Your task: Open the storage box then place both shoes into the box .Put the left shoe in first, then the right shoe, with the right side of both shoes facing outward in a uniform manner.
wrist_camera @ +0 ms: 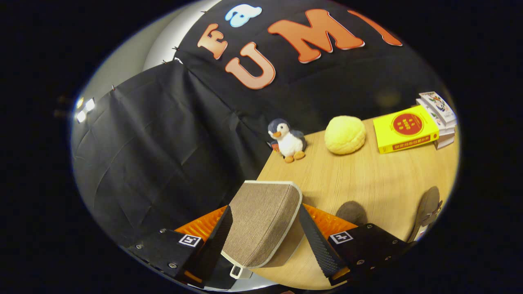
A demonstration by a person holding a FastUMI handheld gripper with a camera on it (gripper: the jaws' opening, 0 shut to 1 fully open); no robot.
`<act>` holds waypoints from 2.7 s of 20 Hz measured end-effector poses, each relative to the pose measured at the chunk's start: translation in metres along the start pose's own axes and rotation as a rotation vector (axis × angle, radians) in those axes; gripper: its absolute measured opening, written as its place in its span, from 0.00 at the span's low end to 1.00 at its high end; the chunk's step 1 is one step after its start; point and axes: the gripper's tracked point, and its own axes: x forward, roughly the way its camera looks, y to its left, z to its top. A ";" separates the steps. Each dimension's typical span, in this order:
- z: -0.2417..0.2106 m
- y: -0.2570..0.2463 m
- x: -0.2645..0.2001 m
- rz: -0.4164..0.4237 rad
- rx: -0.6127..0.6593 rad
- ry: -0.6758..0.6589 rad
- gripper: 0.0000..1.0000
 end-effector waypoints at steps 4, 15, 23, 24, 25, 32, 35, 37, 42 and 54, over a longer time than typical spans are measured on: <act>-0.039 -0.002 0.029 0.032 0.047 0.139 0.98; -0.101 -0.009 0.073 0.135 0.215 0.312 0.98; -0.097 -0.005 0.056 0.165 0.245 0.292 0.85; -0.092 -0.005 0.050 0.172 0.249 0.278 0.83; -0.087 0.004 0.042 0.209 0.265 0.270 0.78; -0.029 0.068 0.023 0.392 0.242 0.130 0.59; -0.019 0.107 0.030 0.431 0.157 0.128 0.55; -0.015 0.127 0.036 0.445 0.092 0.121 0.55; -0.003 0.175 0.057 0.469 -0.012 0.112 0.55; 0.005 0.201 0.078 0.445 -0.181 0.029 0.96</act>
